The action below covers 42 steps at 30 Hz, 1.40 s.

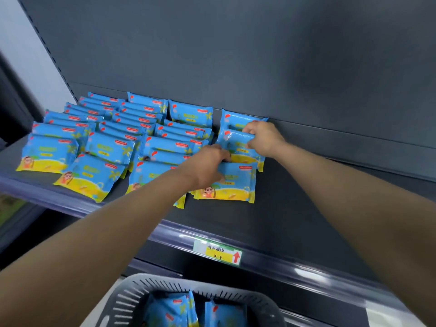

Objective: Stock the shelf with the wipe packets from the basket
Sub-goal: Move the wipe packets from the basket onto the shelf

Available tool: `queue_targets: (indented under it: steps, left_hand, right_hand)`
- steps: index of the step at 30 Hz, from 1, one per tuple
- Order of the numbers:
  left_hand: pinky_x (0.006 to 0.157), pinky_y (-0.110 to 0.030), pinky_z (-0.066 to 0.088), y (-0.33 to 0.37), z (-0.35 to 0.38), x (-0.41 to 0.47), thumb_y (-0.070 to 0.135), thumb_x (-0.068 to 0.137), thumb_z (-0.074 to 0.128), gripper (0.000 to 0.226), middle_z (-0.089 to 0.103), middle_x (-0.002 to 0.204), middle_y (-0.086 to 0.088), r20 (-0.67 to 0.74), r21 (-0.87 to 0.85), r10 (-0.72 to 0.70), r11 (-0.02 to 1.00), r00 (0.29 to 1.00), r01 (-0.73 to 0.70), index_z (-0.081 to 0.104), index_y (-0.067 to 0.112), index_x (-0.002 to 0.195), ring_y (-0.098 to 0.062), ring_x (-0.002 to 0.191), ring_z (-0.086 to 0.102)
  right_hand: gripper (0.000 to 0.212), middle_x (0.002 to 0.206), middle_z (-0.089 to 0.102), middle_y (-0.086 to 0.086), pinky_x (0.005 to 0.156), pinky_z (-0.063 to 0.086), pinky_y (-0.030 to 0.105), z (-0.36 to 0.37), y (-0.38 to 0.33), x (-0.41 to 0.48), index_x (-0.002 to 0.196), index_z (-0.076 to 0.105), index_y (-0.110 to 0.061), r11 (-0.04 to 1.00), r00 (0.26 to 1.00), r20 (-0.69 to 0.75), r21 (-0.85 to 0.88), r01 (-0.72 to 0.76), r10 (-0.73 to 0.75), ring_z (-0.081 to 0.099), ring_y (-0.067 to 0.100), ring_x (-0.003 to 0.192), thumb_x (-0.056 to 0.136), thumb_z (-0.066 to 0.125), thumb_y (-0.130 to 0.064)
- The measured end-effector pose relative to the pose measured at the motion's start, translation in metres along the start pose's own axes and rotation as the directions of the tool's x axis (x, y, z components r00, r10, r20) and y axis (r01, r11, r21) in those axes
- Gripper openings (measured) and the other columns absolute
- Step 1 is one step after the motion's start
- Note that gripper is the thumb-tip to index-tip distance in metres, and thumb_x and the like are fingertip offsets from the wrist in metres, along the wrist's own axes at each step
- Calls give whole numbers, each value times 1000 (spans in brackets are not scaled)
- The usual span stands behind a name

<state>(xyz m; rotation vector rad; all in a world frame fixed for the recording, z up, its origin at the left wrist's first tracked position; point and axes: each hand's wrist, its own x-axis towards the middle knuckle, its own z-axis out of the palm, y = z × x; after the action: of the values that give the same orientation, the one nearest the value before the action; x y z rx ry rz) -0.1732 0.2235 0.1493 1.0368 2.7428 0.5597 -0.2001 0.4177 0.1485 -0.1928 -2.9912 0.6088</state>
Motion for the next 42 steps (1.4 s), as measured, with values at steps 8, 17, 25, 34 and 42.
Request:
queue_targets:
  steps: [8,17,25,34,42]
  left_hand:
    - [83,-27,38,-3,0,36,14,80,71,49,48,116,-8,20,20,16,1000,1000,-16,53,9,126,-25,108,48]
    - [101,-36,34,-1,7,48,13,85,63,46,44,134,-13,-4,161,32,987,999,-31,50,13,130,-27,124,40]
    - [99,-35,28,15,-11,5,18,86,59,42,53,119,-10,-251,320,258,932,933,-172,51,11,127,-30,113,46]
    - [87,-39,32,28,-47,-95,8,72,72,36,62,98,-18,-434,483,521,823,735,-299,62,-2,105,-38,88,59]
    - [93,-40,29,36,-60,-168,20,73,75,50,60,109,-20,-477,503,532,818,700,-280,58,-3,114,-39,98,57]
  right_hand:
    - [31,117,63,10,97,48,38,-7,14,-8,117,63,-13,964,997,-62,265,-27,45,59,23,109,86,60,-7]
    - [32,121,60,10,94,43,45,-22,3,-73,122,57,-10,996,988,-140,-62,56,-65,53,30,111,90,54,-18]
    - [44,129,51,2,96,32,36,-36,-22,-126,132,44,-17,951,977,-156,-292,97,-148,41,24,121,90,52,-25]
    - [51,131,51,7,99,29,35,-48,-80,-193,134,45,-11,915,926,-280,-381,134,-253,42,27,124,87,57,-25]
    - [53,125,56,13,97,35,42,-38,-125,-252,127,52,-3,923,871,-407,-365,123,-277,48,34,119,81,66,-25]
